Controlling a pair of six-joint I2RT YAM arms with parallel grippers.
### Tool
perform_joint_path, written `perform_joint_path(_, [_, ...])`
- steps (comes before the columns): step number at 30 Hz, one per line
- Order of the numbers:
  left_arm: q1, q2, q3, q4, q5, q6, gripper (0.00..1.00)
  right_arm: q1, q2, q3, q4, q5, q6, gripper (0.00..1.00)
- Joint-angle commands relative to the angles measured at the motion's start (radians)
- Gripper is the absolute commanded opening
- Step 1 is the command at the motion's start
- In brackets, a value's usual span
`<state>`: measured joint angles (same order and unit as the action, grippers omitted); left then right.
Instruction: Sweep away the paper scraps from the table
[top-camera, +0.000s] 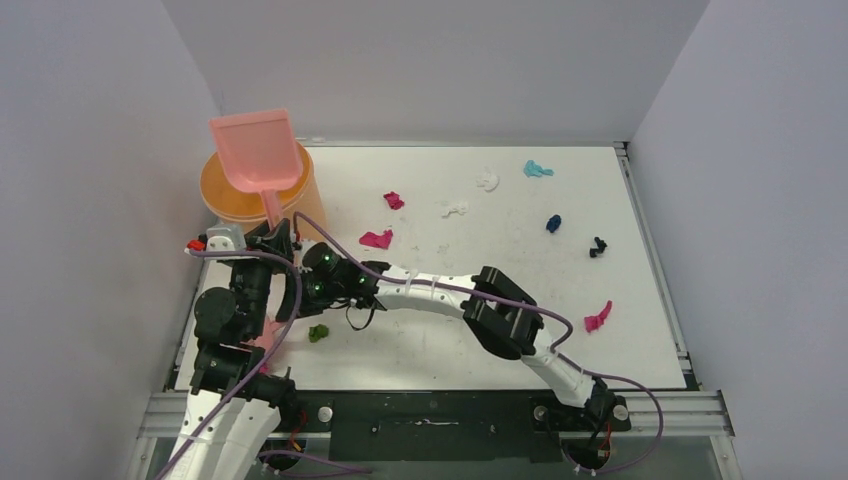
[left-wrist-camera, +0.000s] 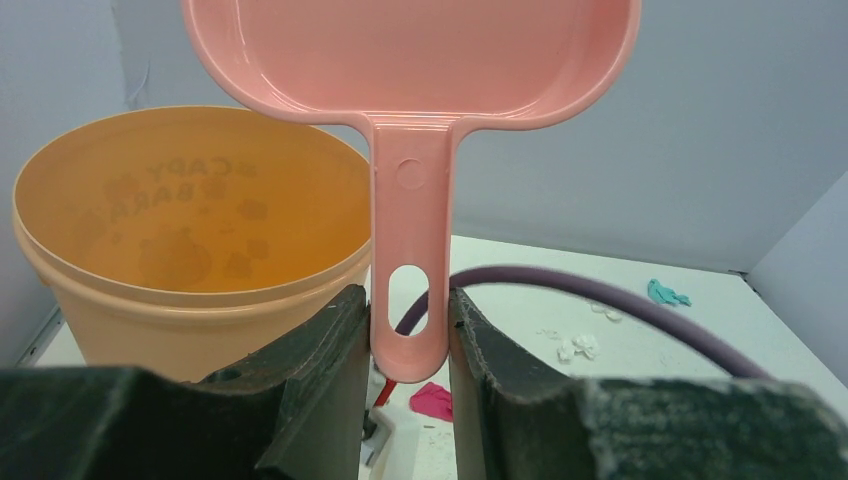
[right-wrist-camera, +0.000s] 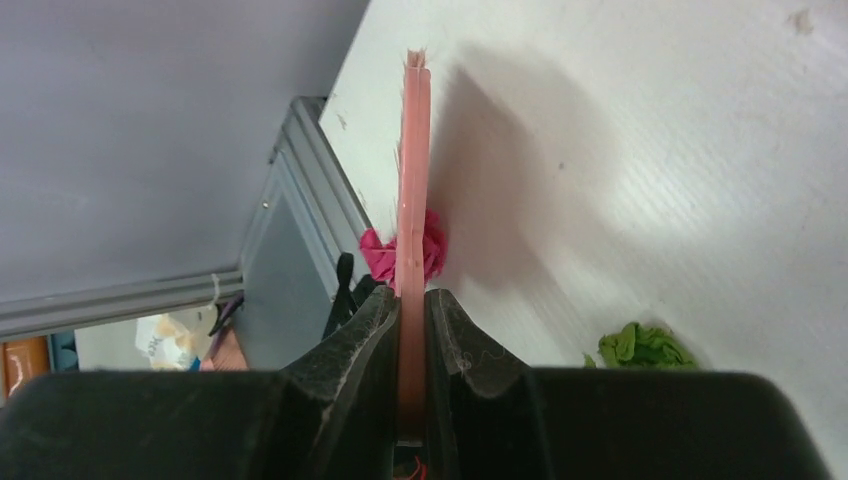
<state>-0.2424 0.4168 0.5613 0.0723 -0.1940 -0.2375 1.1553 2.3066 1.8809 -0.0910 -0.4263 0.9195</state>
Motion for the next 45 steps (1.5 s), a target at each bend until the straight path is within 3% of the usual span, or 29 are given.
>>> perform_joint_path(1, [0.012, -0.003, 0.007, 0.069, 0.025, -0.017, 0.00, 0.016, -0.050, -0.071, -0.052, 0.102, -0.024, 0.05])
perform_joint_path(11, [0.014, 0.007, 0.005, 0.071, 0.040, -0.019, 0.00, -0.124, -0.360, -0.554, -0.030, 0.157, -0.186, 0.05])
perform_joint_path(21, [0.014, 0.020, 0.008, 0.069, 0.057, -0.022, 0.00, -0.403, -0.689, -0.845, -0.175, 0.196, -0.450, 0.05])
perform_joint_path(29, [0.015, 0.056, 0.012, 0.073, 0.088, -0.029, 0.00, -0.689, -1.009, -0.901, -0.291, 0.075, -0.604, 0.05])
perform_joint_path(34, [0.000, 0.167, 0.066, 0.075, 0.258, -0.057, 0.00, -0.828, -1.138, -0.806, -0.377, -0.131, -0.652, 0.05])
perform_joint_path(37, [-0.095, 0.254, 0.197, -0.082, 0.272, -0.028, 0.00, -0.867, -1.196, -0.736, -0.442, -0.139, -0.726, 0.05])
perform_joint_path(42, [-0.339, 0.355, 0.447, -0.439, 0.093, -0.003, 0.00, -0.906, -1.238, -0.641, -0.577, -0.065, -0.939, 0.05])
perform_joint_path(45, [-0.425, 0.386, 0.531, -0.616, 0.089, -0.028, 0.00, -0.908, -1.237, -0.595, -0.655, 0.004, -1.064, 0.05])
